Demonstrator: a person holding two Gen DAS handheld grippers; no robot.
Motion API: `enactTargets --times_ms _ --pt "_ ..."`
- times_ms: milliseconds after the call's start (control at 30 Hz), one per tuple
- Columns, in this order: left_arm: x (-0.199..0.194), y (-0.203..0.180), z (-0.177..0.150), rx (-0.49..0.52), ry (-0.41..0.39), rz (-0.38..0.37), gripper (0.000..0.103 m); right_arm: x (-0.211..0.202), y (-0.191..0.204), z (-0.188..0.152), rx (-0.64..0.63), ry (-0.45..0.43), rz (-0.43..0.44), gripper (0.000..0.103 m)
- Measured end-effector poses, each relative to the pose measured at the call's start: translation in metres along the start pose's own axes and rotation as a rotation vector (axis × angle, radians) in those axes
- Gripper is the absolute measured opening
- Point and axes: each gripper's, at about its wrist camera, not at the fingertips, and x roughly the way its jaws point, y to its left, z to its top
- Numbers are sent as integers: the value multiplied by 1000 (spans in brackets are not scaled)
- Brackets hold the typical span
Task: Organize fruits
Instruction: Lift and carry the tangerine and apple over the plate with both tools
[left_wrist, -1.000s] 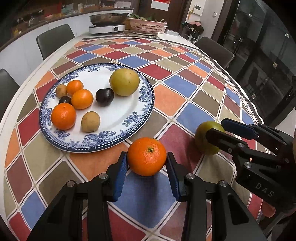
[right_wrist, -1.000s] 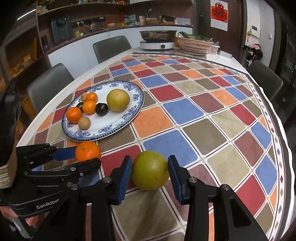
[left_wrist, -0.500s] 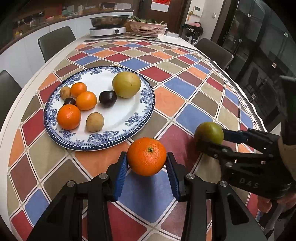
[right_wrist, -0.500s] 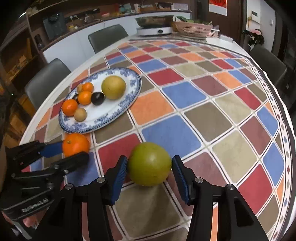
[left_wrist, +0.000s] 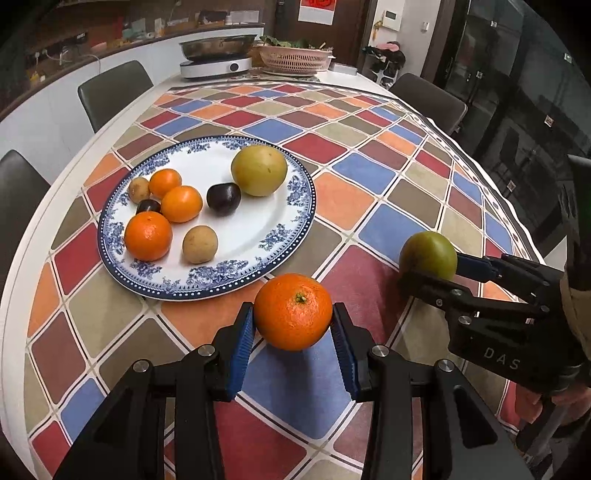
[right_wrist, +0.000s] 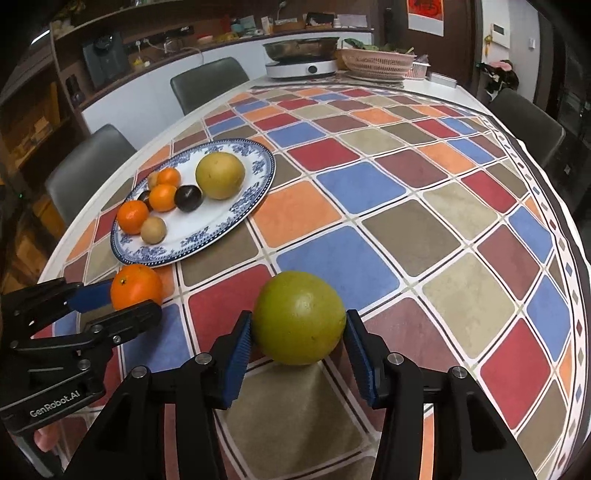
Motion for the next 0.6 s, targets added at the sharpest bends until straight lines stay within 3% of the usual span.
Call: enactTargets --times_ms 600 --pt "-51 14 10 29 -108 18 41 -55 34 21 -55 -135 39 49"
